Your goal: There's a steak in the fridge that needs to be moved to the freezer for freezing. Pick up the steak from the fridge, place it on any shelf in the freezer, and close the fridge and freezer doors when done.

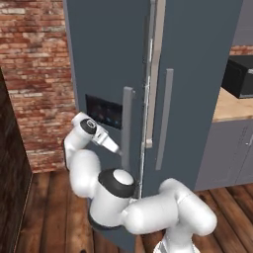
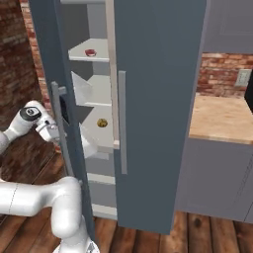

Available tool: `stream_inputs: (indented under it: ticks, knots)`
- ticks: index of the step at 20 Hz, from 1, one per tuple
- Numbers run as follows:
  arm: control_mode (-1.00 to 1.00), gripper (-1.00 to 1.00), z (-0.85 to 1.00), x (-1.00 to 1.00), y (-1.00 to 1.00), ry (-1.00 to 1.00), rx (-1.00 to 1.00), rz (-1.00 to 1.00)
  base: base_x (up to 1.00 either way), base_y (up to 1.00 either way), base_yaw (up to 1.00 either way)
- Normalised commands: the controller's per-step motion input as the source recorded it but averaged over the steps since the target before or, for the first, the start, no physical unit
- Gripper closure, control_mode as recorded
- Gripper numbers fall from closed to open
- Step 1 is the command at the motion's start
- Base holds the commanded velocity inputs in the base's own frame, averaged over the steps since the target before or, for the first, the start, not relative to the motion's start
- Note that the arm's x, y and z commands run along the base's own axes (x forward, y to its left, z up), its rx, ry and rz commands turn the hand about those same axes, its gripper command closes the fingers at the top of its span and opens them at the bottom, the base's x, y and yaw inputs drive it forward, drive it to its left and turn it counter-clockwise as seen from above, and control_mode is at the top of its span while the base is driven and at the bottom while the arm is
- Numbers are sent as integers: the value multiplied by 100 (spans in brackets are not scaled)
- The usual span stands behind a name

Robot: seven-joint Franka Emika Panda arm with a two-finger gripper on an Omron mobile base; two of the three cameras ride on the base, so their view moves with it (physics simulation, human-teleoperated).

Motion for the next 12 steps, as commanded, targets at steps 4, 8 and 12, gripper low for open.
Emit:
stream_inputs:
  ticks: [4, 8, 12]
  knots:
    - [-100, -100, -74, 0, -100, -61, 19, 39, 0, 0, 0]
    - [-100, -100, -76, 22, -100, -64, 17, 43, 0, 0, 0]
    - [-100, -100, -49, 99, -100, -38, 25, 41, 0, 0, 0]
